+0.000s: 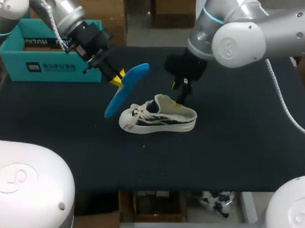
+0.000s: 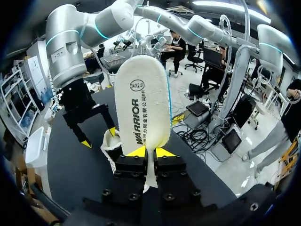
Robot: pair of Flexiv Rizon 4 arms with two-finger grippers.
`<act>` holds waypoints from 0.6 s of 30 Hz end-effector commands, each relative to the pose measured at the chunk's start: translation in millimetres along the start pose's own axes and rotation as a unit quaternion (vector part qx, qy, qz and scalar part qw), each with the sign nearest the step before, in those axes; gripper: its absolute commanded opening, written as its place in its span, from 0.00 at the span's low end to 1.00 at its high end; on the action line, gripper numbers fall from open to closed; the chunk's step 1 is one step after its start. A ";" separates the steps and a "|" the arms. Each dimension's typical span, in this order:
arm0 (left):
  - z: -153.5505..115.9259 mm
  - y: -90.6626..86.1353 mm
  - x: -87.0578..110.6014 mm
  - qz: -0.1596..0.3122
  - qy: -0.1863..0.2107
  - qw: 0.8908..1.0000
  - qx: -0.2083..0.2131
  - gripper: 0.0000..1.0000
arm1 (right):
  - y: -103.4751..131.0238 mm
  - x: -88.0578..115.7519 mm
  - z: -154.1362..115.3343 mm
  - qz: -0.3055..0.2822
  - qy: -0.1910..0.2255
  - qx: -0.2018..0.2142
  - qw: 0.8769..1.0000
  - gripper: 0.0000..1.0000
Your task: Open the shoe tongue, take the insole out of the shoe, put the insole back into the shoe, and pack the shoe into the shoebox
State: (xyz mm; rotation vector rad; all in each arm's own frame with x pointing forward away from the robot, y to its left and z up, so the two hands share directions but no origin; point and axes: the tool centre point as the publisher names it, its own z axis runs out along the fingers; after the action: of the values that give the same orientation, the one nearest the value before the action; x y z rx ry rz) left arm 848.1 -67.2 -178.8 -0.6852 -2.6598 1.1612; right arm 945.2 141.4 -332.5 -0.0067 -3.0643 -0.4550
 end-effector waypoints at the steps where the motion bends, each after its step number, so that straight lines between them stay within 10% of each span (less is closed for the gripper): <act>1: -3.2 10.2 13.0 -0.004 -0.047 0.999 0.002 0.00 | 8.9 -5.3 10.6 0.001 0.005 0.044 0.999 1.00; 13: -8.9 34.4 25.9 -0.029 -0.058 0.998 -0.006 0.00 | 27.2 -7.0 30.2 0.005 0.012 0.082 0.997 0.96; 15: -9.1 37.0 27.3 -0.031 -0.058 0.998 -0.006 0.00 | 28.7 -5.6 31.2 0.009 0.008 0.091 0.996 0.00; 18: -8.2 40.3 28.4 -0.033 -0.057 0.998 -0.005 0.00 | 30.1 -3.5 33.0 0.014 0.008 0.102 0.995 0.00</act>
State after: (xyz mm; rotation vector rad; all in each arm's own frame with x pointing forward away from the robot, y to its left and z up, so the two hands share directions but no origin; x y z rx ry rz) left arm 842.8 -26.0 -200.7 -0.5565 -2.7395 1.1803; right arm 947.1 173.4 -355.7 -0.0343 -3.0697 -0.2277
